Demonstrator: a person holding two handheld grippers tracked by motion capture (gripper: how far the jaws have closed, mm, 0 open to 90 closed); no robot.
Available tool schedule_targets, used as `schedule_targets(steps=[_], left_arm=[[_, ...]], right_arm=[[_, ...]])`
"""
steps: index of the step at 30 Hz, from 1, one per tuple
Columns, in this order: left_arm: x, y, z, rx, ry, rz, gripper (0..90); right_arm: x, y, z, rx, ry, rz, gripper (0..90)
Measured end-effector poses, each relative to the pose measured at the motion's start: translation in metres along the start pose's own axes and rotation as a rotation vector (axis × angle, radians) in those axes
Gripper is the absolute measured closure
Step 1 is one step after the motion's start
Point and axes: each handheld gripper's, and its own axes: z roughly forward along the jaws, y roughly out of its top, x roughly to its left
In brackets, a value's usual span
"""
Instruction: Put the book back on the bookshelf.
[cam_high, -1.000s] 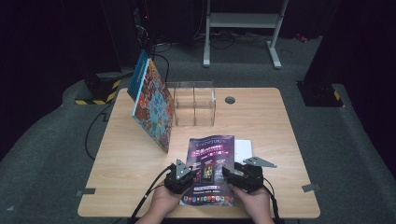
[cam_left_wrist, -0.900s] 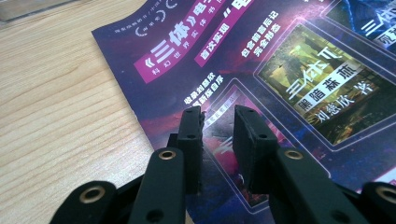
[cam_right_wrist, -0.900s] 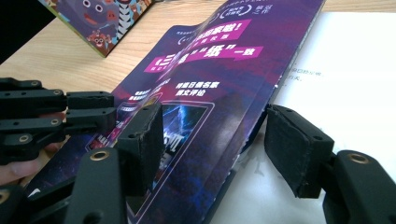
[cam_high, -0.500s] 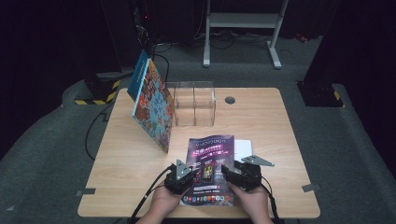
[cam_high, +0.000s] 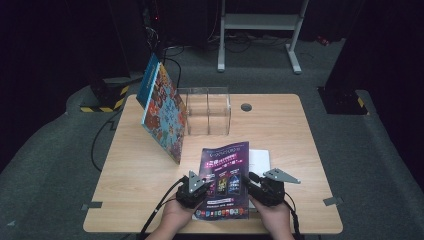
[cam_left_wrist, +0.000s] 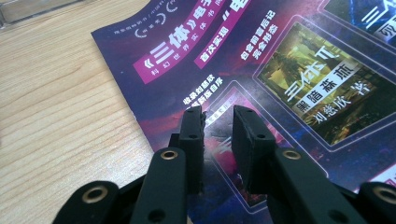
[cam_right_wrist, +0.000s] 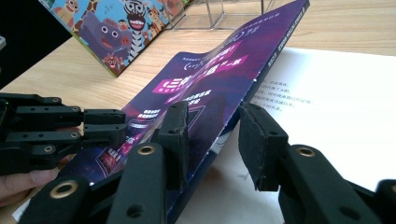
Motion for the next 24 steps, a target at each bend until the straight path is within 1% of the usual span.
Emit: schedule_targets(steps=[1,2,5,13,15,18,20,24], left_arm=[[0.0,0.0,0.0,0.0,0.0,-0.001,73.6],[0.0,0.0,0.0,0.001,-0.001,-0.002,73.6],[0.001,0.0,-0.001,0.004,-0.003,-0.005,73.6],[0.002,0.0,-0.001,0.004,-0.003,-0.008,73.6],[0.002,0.0,-0.001,0.005,-0.002,-0.008,73.6],[0.002,0.0,-0.001,0.005,-0.001,-0.007,73.7],[0.002,0.0,-0.001,0.005,0.002,-0.007,73.7],[0.002,0.0,-0.001,0.005,0.005,-0.008,74.2]], right_arm=[[0.001,0.0,0.0,-0.002,0.0,0.005,64.8],[0.001,0.0,-0.001,-0.01,-0.001,-0.008,65.4],[0.005,0.0,-0.003,-0.015,0.0,-0.017,66.5],[0.012,-0.002,-0.007,-0.039,0.02,-0.014,66.6],[0.013,-0.002,-0.007,-0.037,0.022,-0.007,64.5],[0.014,-0.002,-0.006,-0.042,0.037,0.028,60.4],[0.014,-0.002,-0.005,-0.046,0.041,0.036,57.9],[0.014,-0.002,-0.003,-0.046,0.04,0.066,56.1]])
